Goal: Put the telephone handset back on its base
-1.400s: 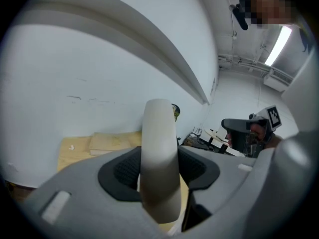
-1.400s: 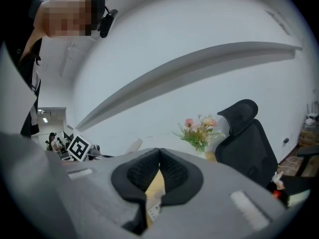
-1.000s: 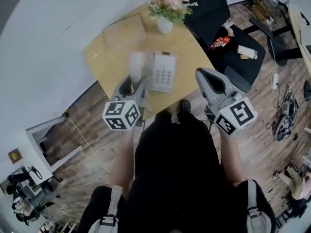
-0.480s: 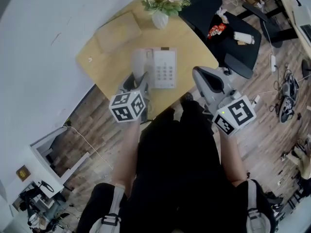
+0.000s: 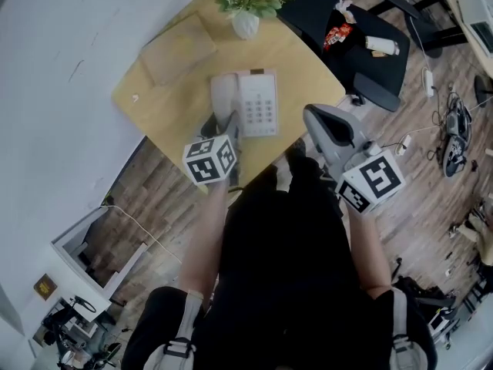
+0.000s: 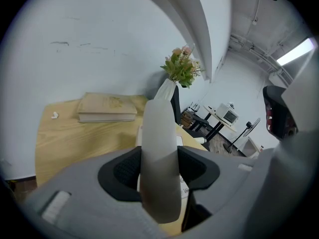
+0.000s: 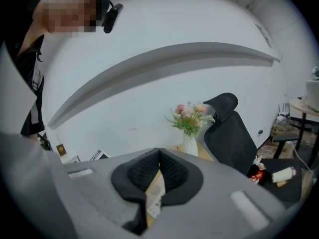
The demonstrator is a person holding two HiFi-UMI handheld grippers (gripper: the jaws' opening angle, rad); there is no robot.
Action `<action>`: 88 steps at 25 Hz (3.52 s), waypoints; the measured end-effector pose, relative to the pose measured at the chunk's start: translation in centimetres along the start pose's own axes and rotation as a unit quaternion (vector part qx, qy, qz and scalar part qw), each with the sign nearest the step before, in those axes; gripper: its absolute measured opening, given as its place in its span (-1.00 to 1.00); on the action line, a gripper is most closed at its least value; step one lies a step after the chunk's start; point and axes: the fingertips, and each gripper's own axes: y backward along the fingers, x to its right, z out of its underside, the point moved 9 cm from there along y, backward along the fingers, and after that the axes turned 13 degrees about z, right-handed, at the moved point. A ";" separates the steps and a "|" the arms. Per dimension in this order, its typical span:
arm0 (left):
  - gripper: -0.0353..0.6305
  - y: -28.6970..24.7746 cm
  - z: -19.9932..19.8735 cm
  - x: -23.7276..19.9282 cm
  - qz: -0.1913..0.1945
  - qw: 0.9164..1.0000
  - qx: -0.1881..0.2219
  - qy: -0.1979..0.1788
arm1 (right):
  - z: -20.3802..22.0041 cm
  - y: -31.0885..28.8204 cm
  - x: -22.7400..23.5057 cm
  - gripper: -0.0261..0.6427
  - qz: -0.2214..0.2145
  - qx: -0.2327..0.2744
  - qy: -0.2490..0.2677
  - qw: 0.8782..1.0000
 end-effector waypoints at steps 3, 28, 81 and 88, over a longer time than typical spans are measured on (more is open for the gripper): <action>-0.23 -1.3 0.8 -0.6 -0.006 1.000 -0.014 0.004 | 0.1 -0.1 0.2 -0.91 0.005 -0.006 0.000 1.000; -0.23 -6.1 2.6 -2.0 -0.081 0.995 -0.066 -0.010 | 1.5 1.0 2.0 -0.91 0.019 -0.032 -0.013 0.999; -0.27 -3.3 0.6 0.6 -0.101 0.993 -0.041 -0.035 | -0.4 1.4 3.3 -0.91 -0.055 0.000 -0.009 0.998; -0.31 -1.2 0.1 3.2 -0.126 0.991 -0.011 -0.030 | -1.4 1.7 5.2 -0.91 -0.090 0.003 0.007 0.996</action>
